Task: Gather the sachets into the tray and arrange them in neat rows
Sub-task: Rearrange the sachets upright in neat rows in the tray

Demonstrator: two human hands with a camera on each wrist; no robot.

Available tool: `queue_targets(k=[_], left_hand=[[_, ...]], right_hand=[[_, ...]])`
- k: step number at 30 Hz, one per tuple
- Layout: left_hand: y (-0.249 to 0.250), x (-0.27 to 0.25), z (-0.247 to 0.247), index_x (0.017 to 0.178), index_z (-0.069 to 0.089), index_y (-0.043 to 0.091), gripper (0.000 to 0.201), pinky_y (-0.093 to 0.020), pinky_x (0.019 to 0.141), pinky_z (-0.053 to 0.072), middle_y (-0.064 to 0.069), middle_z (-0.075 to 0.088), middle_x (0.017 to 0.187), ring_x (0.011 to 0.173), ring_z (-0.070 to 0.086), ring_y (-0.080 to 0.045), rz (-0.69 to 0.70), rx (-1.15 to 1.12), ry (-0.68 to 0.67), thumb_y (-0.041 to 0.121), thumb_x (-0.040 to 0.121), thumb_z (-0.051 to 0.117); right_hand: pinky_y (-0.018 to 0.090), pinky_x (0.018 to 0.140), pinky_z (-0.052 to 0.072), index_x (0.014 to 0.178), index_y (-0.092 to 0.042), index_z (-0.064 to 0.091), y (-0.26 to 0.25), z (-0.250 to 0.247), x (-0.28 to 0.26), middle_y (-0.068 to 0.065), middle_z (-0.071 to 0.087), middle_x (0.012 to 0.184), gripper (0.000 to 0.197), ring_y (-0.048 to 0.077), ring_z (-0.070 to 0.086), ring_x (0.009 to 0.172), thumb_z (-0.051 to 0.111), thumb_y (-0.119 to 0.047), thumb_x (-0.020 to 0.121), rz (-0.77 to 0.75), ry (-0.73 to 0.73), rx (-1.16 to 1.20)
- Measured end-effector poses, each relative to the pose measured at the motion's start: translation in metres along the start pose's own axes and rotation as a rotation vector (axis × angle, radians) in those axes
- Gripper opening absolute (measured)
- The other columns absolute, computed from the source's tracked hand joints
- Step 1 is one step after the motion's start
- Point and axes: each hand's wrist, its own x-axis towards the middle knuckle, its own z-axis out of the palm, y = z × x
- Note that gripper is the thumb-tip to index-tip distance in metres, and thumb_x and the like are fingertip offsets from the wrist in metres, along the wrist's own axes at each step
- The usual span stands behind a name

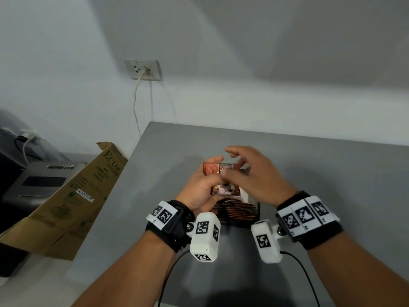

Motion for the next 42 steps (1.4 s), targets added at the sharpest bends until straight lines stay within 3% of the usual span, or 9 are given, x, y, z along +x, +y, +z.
queue_targets(k=[3, 6, 9, 11, 17, 23, 33, 39, 42], left_hand=[[0.001, 0.003, 0.000, 0.134, 0.049, 0.007, 0.077, -0.035, 0.063, 0.058, -0.019, 0.063, 0.096, 0.075, 0.065, -0.027, 0.044, 0.033, 0.014, -0.014, 0.062, 0.063], [0.003, 0.004, 0.000, 0.131, 0.048, 0.009, 0.074, -0.037, 0.066, 0.057, -0.017, 0.064, 0.097, 0.077, 0.066, -0.025, 0.068, 0.108, 0.052, -0.011, 0.063, 0.070], [0.012, 0.006, -0.009, 0.130, 0.049, 0.011, 0.056, -0.043, 0.071, 0.052, -0.015, 0.066, 0.103, 0.078, 0.062, -0.026, 0.083, 0.123, 0.175, -0.006, 0.081, 0.069], [0.017, 0.009, -0.017, 0.127, 0.052, 0.009, 0.045, -0.039, 0.069, 0.047, -0.010, 0.065, 0.095, 0.074, 0.057, -0.024, 0.097, 0.103, 0.264, -0.006, 0.087, 0.062], [0.016, 0.014, -0.028, 0.123, 0.053, 0.014, 0.040, -0.032, 0.059, 0.053, -0.010, 0.064, 0.096, 0.070, 0.058, -0.020, 0.070, 0.165, 0.314, -0.005, 0.088, 0.059], [0.015, 0.020, -0.038, 0.120, 0.054, 0.013, 0.038, -0.032, 0.060, 0.053, -0.014, 0.064, 0.101, 0.075, 0.059, -0.023, 0.050, 0.181, 0.335, -0.005, 0.088, 0.060], [0.014, 0.026, -0.037, 0.118, 0.056, 0.012, 0.035, -0.029, 0.056, 0.053, -0.015, 0.064, 0.099, 0.073, 0.058, -0.023, 0.027, 0.194, 0.359, -0.005, 0.088, 0.059], [0.013, 0.024, -0.034, 0.120, 0.054, 0.007, 0.041, -0.028, 0.049, 0.054, -0.016, 0.063, 0.088, 0.070, 0.061, -0.024, 0.008, 0.174, 0.322, -0.015, 0.086, 0.045], [0.014, 0.022, -0.032, 0.116, 0.051, 0.008, 0.040, -0.028, 0.048, 0.054, -0.016, 0.061, 0.091, 0.064, 0.063, -0.023, -0.002, 0.211, 0.279, -0.018, 0.087, 0.046]], right_hand=[[0.017, 0.077, 0.047, 0.111, -0.027, 0.072, 0.006, -0.008, 0.007, -0.013, 0.069, 0.091, 0.023, -0.002, 0.064, 0.079, 0.072, -0.022, 0.089, 0.055, 0.050, 0.040], [0.022, 0.077, 0.052, 0.094, -0.026, 0.076, 0.011, -0.016, 0.014, -0.012, 0.073, 0.083, 0.014, 0.002, 0.067, 0.077, 0.073, -0.014, 0.088, 0.056, 0.007, -0.005], [0.019, 0.073, 0.048, 0.084, -0.025, 0.074, 0.021, -0.033, 0.027, -0.013, 0.072, 0.082, 0.010, 0.004, 0.065, 0.078, 0.073, -0.015, 0.088, 0.113, 0.124, -0.062], [0.014, 0.069, 0.043, 0.085, -0.025, 0.072, 0.035, -0.040, 0.037, -0.011, 0.070, 0.084, 0.009, 0.003, 0.062, 0.078, 0.071, -0.016, 0.089, 0.151, 0.157, -0.210], [0.031, 0.078, 0.055, 0.092, -0.017, 0.074, 0.078, -0.017, 0.056, 0.002, 0.073, 0.093, 0.011, 0.019, 0.067, 0.087, 0.065, -0.011, 0.090, 0.241, 0.004, -0.400], [0.036, 0.078, 0.057, 0.091, -0.015, 0.074, 0.101, 0.002, 0.063, 0.008, 0.071, 0.098, 0.012, 0.025, 0.064, 0.085, 0.063, -0.012, 0.088, 0.293, -0.067, -0.469], [0.033, 0.080, 0.055, 0.096, -0.015, 0.075, 0.112, -0.001, 0.066, 0.007, 0.071, 0.103, 0.017, 0.024, 0.064, 0.090, 0.061, -0.012, 0.088, 0.310, -0.088, -0.478], [0.035, 0.078, 0.057, 0.092, -0.018, 0.074, 0.115, -0.002, 0.062, 0.007, 0.072, 0.100, 0.014, 0.023, 0.064, 0.086, 0.061, -0.014, 0.087, 0.330, -0.079, -0.475], [0.032, 0.087, 0.054, 0.105, -0.015, 0.073, 0.111, -0.006, 0.060, 0.006, 0.071, 0.110, 0.019, 0.022, 0.064, 0.096, 0.065, -0.018, 0.088, 0.317, -0.062, -0.470]])
